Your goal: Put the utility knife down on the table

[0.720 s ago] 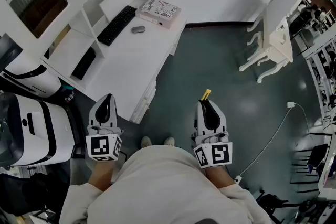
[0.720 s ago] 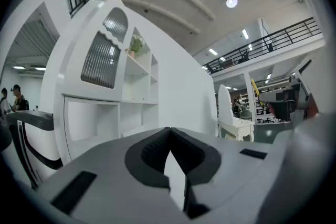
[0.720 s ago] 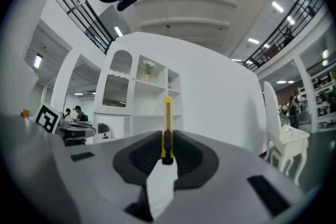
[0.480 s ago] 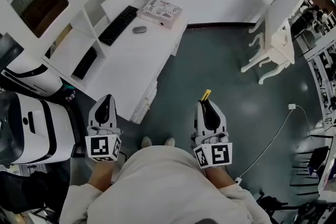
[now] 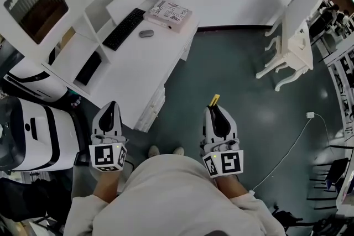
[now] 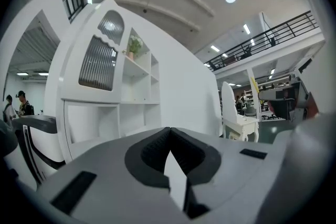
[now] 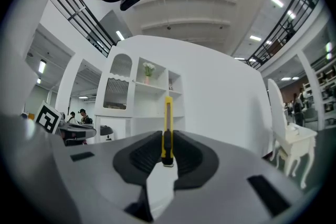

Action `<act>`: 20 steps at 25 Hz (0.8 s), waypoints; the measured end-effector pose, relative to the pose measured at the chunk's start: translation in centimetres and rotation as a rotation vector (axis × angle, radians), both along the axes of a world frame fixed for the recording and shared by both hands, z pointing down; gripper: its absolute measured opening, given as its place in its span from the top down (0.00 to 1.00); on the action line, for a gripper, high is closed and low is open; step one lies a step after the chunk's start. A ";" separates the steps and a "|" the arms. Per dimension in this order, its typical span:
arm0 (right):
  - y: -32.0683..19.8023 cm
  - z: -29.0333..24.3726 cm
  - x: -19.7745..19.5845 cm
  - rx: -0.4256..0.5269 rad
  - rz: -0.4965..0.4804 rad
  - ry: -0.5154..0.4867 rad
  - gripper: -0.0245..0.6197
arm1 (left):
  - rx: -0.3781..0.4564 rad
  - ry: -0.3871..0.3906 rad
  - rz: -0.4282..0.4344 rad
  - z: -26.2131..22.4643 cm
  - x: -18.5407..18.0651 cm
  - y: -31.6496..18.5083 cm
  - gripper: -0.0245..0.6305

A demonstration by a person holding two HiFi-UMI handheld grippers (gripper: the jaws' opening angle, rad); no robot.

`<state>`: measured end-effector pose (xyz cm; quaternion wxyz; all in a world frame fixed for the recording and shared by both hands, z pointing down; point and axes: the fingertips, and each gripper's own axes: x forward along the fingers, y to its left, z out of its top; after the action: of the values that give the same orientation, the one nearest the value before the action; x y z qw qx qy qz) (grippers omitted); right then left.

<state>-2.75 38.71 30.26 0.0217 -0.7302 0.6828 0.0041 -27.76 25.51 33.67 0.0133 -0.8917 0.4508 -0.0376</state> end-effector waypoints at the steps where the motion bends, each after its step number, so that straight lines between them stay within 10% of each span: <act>1: 0.0 0.0 0.3 -0.002 -0.004 -0.001 0.86 | 0.001 -0.001 -0.002 0.0 0.4 0.1 0.96; 20: -2.7 0.9 4.7 -0.016 -0.075 -0.015 0.86 | 0.003 -0.009 -0.050 0.6 4.9 -1.3 0.96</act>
<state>1.98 36.01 31.17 0.0209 -0.7041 0.7097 -0.0076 -22.83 24.16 34.24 0.0157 -0.8799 0.4731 -0.0412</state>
